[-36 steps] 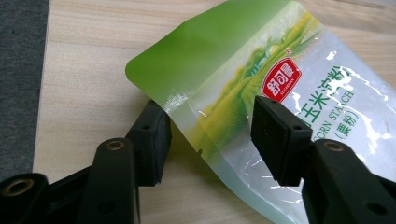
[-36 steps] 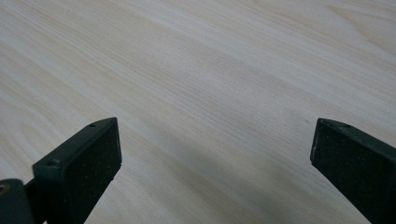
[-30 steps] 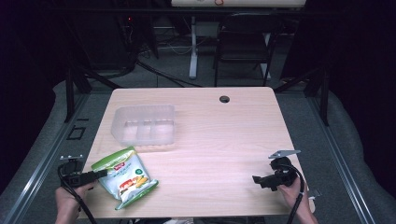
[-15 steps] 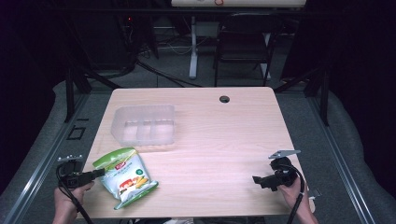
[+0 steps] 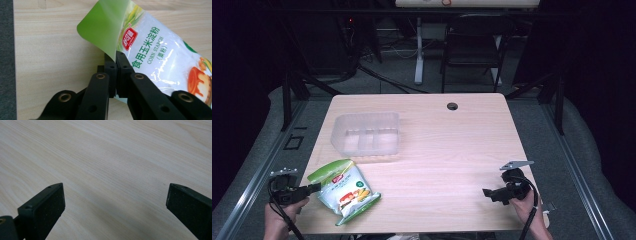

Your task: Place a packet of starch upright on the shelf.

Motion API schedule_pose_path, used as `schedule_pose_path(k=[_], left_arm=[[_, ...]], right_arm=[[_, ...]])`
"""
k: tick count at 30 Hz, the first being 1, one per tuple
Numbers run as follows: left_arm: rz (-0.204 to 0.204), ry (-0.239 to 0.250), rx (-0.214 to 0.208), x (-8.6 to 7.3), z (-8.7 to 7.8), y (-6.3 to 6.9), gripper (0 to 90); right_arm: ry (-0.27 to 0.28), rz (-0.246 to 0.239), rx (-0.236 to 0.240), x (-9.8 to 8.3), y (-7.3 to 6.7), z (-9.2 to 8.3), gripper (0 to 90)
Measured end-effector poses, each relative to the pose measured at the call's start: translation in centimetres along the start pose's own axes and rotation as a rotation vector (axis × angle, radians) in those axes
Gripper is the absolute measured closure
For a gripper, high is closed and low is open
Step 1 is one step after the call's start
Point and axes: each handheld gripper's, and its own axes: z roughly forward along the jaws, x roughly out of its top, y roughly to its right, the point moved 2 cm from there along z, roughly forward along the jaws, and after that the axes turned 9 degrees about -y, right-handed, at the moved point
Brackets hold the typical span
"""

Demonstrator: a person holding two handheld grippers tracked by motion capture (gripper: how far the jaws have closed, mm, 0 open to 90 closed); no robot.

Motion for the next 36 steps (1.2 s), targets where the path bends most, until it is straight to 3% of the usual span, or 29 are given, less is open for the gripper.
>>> schedule_pose_path(k=[2,5,8,11,15,16,24,31,36], left_arm=[[-0.004,-0.009,-0.012,0.2,0.3,-0.1,75.3],[-0.016,-0.022,-0.023,0.5,0.8,-0.2,63.3],[-0.033,-0.022,-0.032,0.7,1.3,-0.5,55.9],[-0.045,-0.012,-0.037,0.7,1.5,-0.8,55.7],[-0.047,-0.028,-0.049,0.8,1.8,-1.2,59.5],[-0.046,-0.027,-0.047,0.8,1.9,-1.2,65.5],[0.037,-0.053,-0.022,1.0,1.8,-0.1,88.3],[0.075,-0.028,-0.015,0.8,1.1,0.5,89.9],[0.073,0.0,-0.023,0.6,0.5,0.7,90.0]], right_arm=[[0.002,0.001,0.001,0.0,0.0,0.0,1.6],[-0.001,0.002,0.001,0.0,0.0,0.0,1.6],[0.0,0.0,0.0,0.0,0.0,0.0,1.6],[0.0,0.0,0.001,0.0,0.0,0.1,1.6],[0.0,0.0,0.0,0.0,0.0,0.1,1.6],[0.0,0.0,-0.001,0.0,0.0,0.1,1.6],[-0.001,0.001,-0.001,0.0,0.0,0.0,1.6],[-0.002,-0.002,-0.003,0.0,0.0,0.0,1.7],[0.001,0.001,-0.001,0.0,0.0,0.0,1.7]])
